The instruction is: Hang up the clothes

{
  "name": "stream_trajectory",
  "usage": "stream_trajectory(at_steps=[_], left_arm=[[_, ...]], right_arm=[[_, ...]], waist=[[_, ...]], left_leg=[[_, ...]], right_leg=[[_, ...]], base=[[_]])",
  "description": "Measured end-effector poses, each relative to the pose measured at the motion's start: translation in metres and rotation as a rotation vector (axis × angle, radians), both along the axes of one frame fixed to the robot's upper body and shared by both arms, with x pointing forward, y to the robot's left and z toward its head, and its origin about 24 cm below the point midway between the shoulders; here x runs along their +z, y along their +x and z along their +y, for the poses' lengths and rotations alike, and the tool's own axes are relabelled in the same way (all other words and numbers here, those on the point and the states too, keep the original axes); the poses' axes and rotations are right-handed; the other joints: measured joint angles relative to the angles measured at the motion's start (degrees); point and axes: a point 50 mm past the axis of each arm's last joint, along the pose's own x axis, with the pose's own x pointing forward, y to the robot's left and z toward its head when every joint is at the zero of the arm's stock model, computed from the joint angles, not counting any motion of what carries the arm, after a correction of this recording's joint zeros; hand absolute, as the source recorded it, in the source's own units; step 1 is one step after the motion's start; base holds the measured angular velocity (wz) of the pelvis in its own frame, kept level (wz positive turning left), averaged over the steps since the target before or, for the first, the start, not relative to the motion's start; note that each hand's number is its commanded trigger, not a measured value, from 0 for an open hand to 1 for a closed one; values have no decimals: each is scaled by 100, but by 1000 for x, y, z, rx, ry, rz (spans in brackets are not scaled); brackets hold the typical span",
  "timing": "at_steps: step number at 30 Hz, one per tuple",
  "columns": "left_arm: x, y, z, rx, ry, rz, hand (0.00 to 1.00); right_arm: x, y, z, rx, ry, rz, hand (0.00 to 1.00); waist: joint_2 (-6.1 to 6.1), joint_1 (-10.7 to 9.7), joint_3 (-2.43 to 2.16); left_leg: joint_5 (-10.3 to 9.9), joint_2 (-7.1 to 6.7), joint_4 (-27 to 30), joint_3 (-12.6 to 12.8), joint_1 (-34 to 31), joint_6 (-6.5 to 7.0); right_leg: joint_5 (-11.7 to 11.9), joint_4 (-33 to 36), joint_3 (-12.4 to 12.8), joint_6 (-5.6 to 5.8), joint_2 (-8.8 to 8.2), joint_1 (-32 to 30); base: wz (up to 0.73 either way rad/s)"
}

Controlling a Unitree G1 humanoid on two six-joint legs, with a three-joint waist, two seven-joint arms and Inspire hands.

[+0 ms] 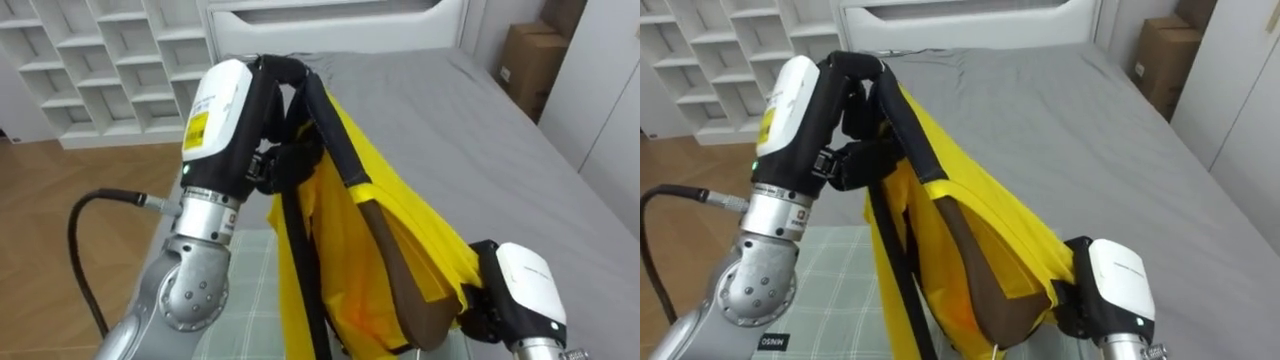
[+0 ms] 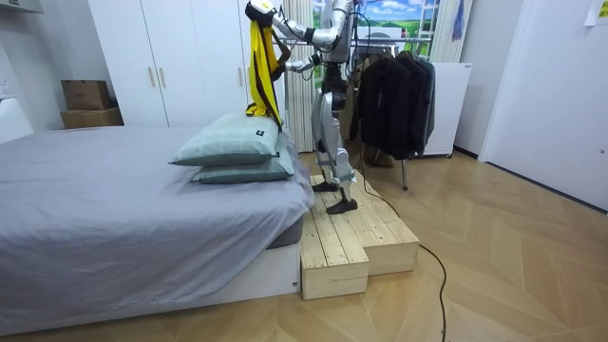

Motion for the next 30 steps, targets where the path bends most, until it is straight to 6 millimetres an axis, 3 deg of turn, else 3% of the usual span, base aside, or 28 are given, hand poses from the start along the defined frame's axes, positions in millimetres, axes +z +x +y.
stream_trajectory(at_steps=[7, 9, 10, 11, 16, 21, 25, 28, 30], left_arm=[[-17, 0, 3, 10, -11, 65, 97], [-23, 1, 5, 17, -14, 87, 55], [-24, 2, 5, 21, -16, 90, 13], [-25, 1, 6, 27, -19, 91, 0], [-39, 0, 12, 52, -17, 143, 0], [-51, -1, 18, 72, -26, 199, 0], [-60, -4, 27, 101, -24, 240, 0], [-79, -7, 37, 136, -32, 319, 0], [-95, -13, 42, 145, -39, 397, 0]], right_arm=[[-5, -5, 1, 17, -4, 46, 100], [-7, -7, 0, 15, -5, 57, 100], [-7, -7, 0, 17, -5, 62, 100], [-8, -7, 1, 24, -3, 72, 100], [-12, -7, 2, 63, 19, 161, 100], [-13, -6, 3, 112, 81, 275, 100], [-8, -3, 4, 142, 118, 317, 100], [-1, -2, -1, 182, 132, 359, 100], [-3, -3, -5, 206, 144, 422, 100]], waist=[[-45, -34, 17], [-49, -20, 23], [-48, -21, 23], [-48, -27, 23], [-45, -34, 24], [-106, -62, 68], [-111, -95, 71], [-135, -119, 83], [-214, -123, 91]], left_leg=[[0, -1, -33, 51, 90, 0], [0, -1, -43, 61, 86, 0], [0, -1, -44, 61, 84, 0], [-1, -1, -46, 60, 82, 0], [0, 6, -62, 68, 153, 0], [-1, 1, -79, 78, 127, -1], [-1, -4, -79, 82, 99, -1], [-1, -2, -79, 82, 125, -1], [-1, 3, -79, 93, 126, -1]], right_leg=[[1, -91, 44, -1, 19, 120], [0, -103, 50, 0, 21, 111], [0, -104, 50, 0, 21, 108], [0, -111, 45, 0, 20, 104], [1, -82, 85, -1, 31, 125], [-1, -112, 82, 2, 28, 116], [-1, -108, 85, 2, 26, 73], [-1, -75, 91, 2, 26, 80], [-1, -85, 102, 2, 33, 80]], base=[[-3], [0], [0], [0], [-2], [0], [0], [0], [0]])
